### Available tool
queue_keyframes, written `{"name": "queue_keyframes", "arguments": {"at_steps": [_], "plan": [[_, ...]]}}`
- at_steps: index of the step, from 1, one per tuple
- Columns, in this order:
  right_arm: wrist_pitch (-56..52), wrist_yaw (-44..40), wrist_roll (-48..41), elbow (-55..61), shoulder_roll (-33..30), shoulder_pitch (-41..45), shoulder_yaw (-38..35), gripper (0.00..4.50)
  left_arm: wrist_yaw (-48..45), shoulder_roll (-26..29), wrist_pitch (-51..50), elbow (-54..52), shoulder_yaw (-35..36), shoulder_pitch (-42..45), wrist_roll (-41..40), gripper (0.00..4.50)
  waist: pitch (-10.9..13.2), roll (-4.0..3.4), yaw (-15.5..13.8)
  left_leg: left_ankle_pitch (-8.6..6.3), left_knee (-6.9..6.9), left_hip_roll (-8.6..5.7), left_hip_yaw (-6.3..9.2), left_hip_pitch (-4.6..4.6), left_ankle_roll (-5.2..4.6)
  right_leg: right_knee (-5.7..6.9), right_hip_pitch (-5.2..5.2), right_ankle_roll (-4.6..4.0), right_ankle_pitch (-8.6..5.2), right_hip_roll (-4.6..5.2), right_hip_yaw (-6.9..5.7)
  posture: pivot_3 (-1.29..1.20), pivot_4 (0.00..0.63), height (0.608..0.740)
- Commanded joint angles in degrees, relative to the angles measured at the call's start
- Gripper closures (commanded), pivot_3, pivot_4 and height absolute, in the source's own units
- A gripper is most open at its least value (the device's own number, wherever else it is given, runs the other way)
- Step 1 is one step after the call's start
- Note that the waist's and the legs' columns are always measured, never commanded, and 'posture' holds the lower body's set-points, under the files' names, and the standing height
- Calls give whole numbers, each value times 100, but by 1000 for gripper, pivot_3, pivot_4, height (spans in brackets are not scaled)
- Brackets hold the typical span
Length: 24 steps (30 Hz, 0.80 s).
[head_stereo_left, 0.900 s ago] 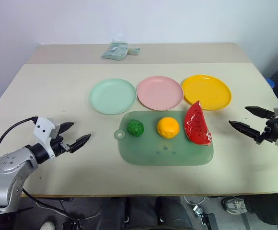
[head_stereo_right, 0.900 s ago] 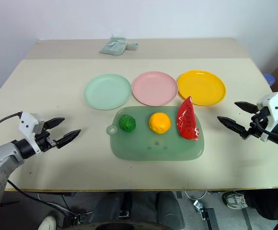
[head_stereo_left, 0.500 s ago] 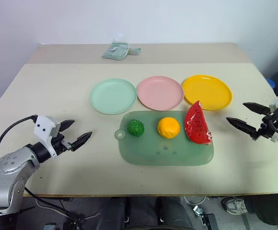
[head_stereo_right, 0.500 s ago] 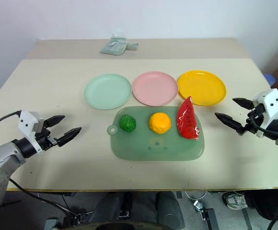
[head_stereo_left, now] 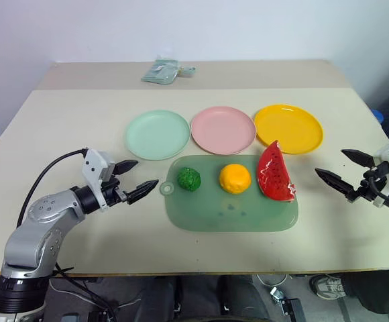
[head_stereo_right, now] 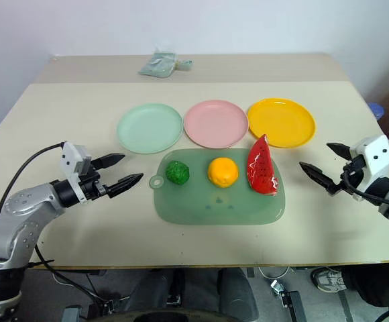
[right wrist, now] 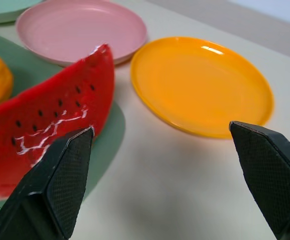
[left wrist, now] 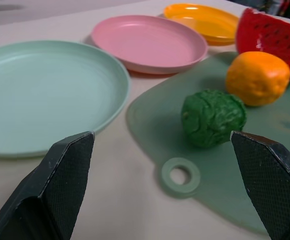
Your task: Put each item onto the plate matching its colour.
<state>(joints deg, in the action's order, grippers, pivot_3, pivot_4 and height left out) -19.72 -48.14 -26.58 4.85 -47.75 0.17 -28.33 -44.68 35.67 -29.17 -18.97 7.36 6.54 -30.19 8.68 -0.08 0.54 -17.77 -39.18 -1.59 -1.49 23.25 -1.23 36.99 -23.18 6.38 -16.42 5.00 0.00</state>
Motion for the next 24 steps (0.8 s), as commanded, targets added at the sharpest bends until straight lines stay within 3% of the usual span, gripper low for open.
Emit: {"name": "queue_keyframes", "arguments": {"at_steps": [1,8,16,19,22,24], "plan": [[-145,128,-316,370,-45,147,-384,64,-211,-69,260,15,-492,408,238,0,0,0,-28,0,-1,-1,0,0,0,0,1,0,0,0,0,0,150,740],[-908,-275,-1054,1300,-361,-67,-537,64,-594,-299,789,1047,-1511,1301,1048,0,0,0,-96,0,-2,-2,0,0,-1,1,0,1,0,-5,-1,0,150,740],[-1109,-290,-1154,1913,-252,-565,-485,64,-759,-684,1134,1760,-1868,1655,1424,0,1,2,-132,-4,-10,-2,1,2,-11,0,4,2,1,-4,-1,0,150,740],[-1110,-246,-1163,1965,-208,-580,-453,0,-735,-807,1130,1830,-1789,1674,1398,864,1,2,-126,-1,-10,-2,1,2,-6,2,3,2,1,-5,-1,0,150,740],[-1070,-236,-1135,1943,-178,-563,-406,0,-734,-813,1159,1830,-1783,1650,1457,2300,1,3,-126,-1,-10,-2,0,2,-6,3,2,2,1,-5,-1,0,150,740],[-1044,-247,-1117,1896,-173,-519,-379,0,-622,-837,1197,1794,-1689,1605,1476,2590,1,2,-126,-1,-10,-2,0,2,-5,3,2,2,1,-5,-1,0,150,740]]}}
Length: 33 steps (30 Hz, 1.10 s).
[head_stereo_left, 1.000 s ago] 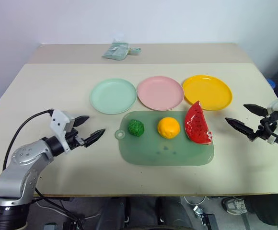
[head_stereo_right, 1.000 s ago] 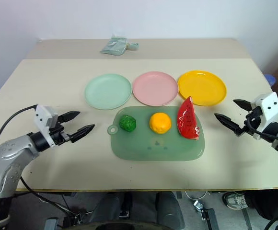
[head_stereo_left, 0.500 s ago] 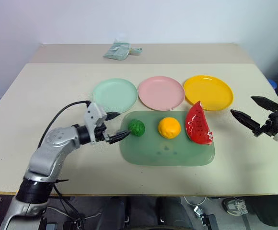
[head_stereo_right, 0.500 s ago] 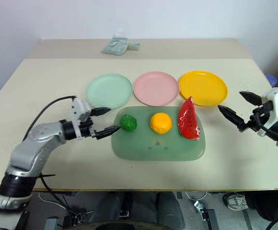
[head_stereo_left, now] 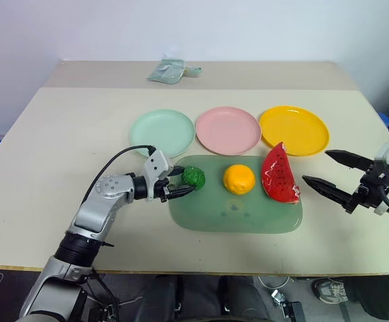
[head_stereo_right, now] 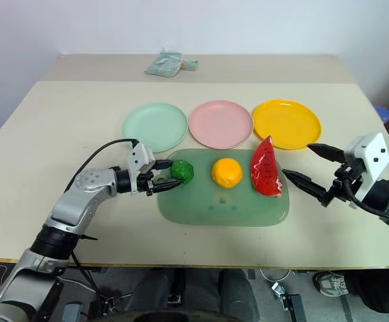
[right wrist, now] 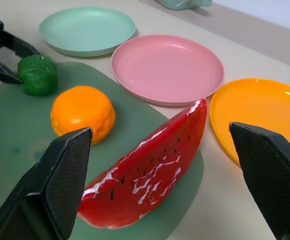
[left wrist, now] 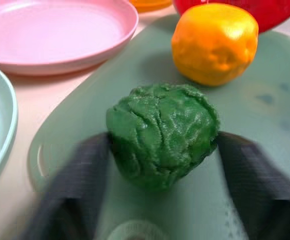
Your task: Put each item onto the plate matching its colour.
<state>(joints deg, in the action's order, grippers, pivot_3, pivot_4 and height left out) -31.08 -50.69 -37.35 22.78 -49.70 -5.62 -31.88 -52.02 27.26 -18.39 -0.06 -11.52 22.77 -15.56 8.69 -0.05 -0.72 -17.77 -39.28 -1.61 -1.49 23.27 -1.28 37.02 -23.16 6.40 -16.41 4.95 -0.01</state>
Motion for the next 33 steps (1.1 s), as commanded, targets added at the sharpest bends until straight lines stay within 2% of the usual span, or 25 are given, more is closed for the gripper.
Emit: {"name": "queue_keyframes", "arguments": {"at_steps": [1,3,4,8,12,16,21,22,24,27,33], "plan": [[104,-3,-32,77,20,79,-15,0,170,-37,92,-125,296,-31,-62,2590,0,0,-1,0,0,0,0,0,0,1,0,0,0,0,0,0,150,740],[135,-22,-13,29,16,109,-2,0,387,-191,34,-161,586,1,-274,2590,0,0,-4,0,0,0,0,0,0,0,0,0,0,0,0,0,150,740],[163,-36,2,-6,13,129,7,0,777,-347,37,-42,833,154,-277,2590,0,0,-8,0,-1,0,0,0,0,0,0,0,0,0,0,0,150,740],[219,-82,13,-70,2,196,67,0,1767,-613,27,417,1264,639,28,2590,2,4,-13,0,-6,0,2,1,-1,4,1,1,0,-1,-2,0,150,740],[222,-117,-101,36,57,421,341,0,2942,-854,-147,1580,1344,1536,587,2590,3,6,-19,1,-7,-1,0,1,0,7,1,2,1,-10,-3,0,150,740],[226,-118,-66,218,101,530,626,0,3336,-1054,-203,2742,1320,2205,816,2590,4,9,-14,1,-17,-2,1,5,-1,8,0,4,1,-26,-10,0,150,740],[302,-35,49,346,185,483,792,0,3291,-1139,-48,3328,1439,2574,749,285,7,15,-7,1,-21,-1,1,10,0,9,-6,4,1,-25,-10,0,150,740],[315,-12,67,362,194,470,801,0,3282,-1114,-19,3358,1435,2594,766,77,8,15,-7,2,-21,0,1,10,0,9,-6,4,1,-24,-10,0,150,740],[335,25,101,400,211,440,793,0,3199,-1039,-20,3259,1415,2547,775,77,7,15,-10,2,-23,0,1,11,1,10,-6,4,1,-23,-9,0,150,740],[378,61,134,400,224,385,710,0,2894,-851,14,2539,1511,2220,587,77,7,14,-3,2,-23,0,2,10,1,10,-6,4,1,-21,-9,0,150,740],[459,137,168,261,199,399,614,0,1924,-473,-143,1024,1176,1540,367,77,7,14,-16,4,-23,4,4,10,6,10,-6,3,1,-16,-1,0,150,740]]}}
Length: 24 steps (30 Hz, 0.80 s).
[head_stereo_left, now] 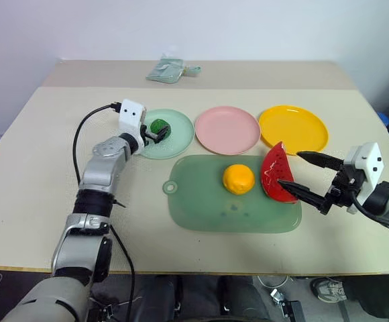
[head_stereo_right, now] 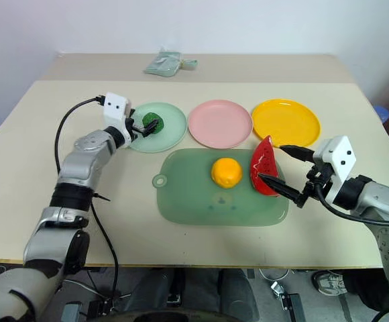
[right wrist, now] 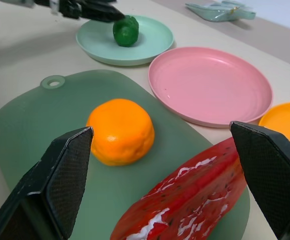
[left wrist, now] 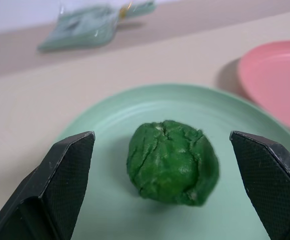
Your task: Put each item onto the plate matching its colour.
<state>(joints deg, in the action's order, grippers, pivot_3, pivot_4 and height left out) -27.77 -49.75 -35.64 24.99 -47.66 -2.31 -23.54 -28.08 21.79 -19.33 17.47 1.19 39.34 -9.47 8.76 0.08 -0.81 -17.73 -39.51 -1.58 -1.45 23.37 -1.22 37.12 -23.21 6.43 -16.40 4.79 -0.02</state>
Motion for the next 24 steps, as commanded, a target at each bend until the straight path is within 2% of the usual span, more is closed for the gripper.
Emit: {"name": "queue_keyframes", "arguments": {"at_steps": [1,5,11,24], "plan": [[131,55,7,18,-13,97,-208,0,-723,80,-69,-970,-195,-230,-346,77,0,0,-13,0,-1,0,0,0,0,0,1,0,0,1,0,0,150,740],[112,88,25,-31,-50,241,-153,0,-1575,-2,-350,-1640,-819,-585,-588,77,-1,-1,-15,-1,-4,-2,1,0,-1,-1,5,0,0,6,-1,0,150,740],[-203,335,-61,215,-119,504,-110,0,-2009,-336,-144,-1623,-1555,-490,-400,77,-1,-2,7,-1,-4,-1,2,-1,-1,0,4,-1,0,1,0,0,150,740],[-608,582,-228,599,-140,455,-272,0,-2515,-645,79,-1315,-1959,-246,-227,77,-1,-2,1,-3,-11,-1,2,1,-6,1,6,-1,-1,-2,-1,0,150,740]]}}
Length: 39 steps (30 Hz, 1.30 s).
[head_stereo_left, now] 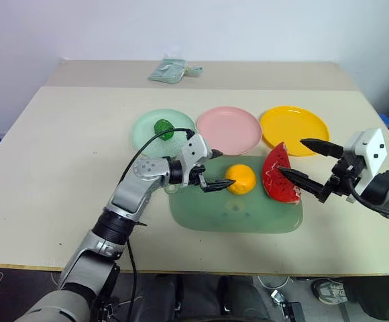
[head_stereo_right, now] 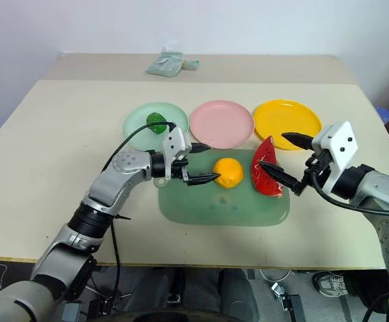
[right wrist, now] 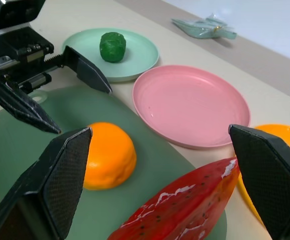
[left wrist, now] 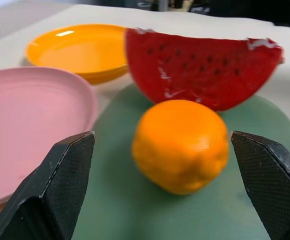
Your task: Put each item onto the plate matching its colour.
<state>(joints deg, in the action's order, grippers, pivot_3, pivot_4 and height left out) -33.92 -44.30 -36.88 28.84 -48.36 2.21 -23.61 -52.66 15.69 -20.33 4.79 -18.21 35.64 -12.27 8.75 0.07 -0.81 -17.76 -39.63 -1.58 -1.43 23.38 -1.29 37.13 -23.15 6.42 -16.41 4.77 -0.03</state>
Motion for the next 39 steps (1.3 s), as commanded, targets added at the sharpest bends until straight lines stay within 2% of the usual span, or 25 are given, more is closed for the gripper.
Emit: {"name": "queue_keyframes", "arguments": {"at_steps": [1,8,13,20,28,34,37,39], "plan": [[-2,42,-109,224,-66,-2,-265,0,-55,-47,188,-33,-8,126,57,77,0,0,4,0,0,0,0,0,0,0,0,0,0,0,0,0,150,740],[-441,199,-382,476,-65,190,49,0,-80,94,142,-327,331,-70,-201,77,0,0,12,0,0,2,1,0,-1,0,0,0,0,-1,0,0,150,740],[-633,433,261,580,-142,536,1236,0,-369,538,49,-746,610,-436,-477,77,-1,-2,32,0,2,10,1,0,1,0,-4,-2,-1,-5,2,0,150,740],[-669,513,800,55,86,1021,2164,0,-728,1190,61,-1126,689,-860,-541,77,-1,-2,7,-1,-6,6,2,2,-2,-2,-1,-2,-1,3,0,0,150,740],[-491,734,1577,-585,507,1353,2958,0,-686,1291,-85,-1519,710,-1147,-624,77,-1,-3,17,-1,-5,7,2,3,-1,0,-4,-2,-1,2,1,0,150,740],[-641,881,1917,-901,796,1597,3179,0,-664,1310,-114,-1609,704,-1234,-611,77,-1,-3,19,-1,-5,7,2,3,-1,2,-5,-2,-1,0,-1,0,150,740],[-660,809,1870,-825,858,1639,3103,795,-658,1315,-111,-1611,709,-1253,-605,0,-1,-3,13,-1,-5,7,2,3,-1,1,-4,-2,-1,0,-1,0,150,740],[-620,781,1862,-751,866,1656,3046,1142,-657,1320,-104,-1611,709,-1268,-605,0,-1,-3,14,-1,-5,6,2,3,-1,1,-4,-2,-1,0,-1,0,150,740]]}}
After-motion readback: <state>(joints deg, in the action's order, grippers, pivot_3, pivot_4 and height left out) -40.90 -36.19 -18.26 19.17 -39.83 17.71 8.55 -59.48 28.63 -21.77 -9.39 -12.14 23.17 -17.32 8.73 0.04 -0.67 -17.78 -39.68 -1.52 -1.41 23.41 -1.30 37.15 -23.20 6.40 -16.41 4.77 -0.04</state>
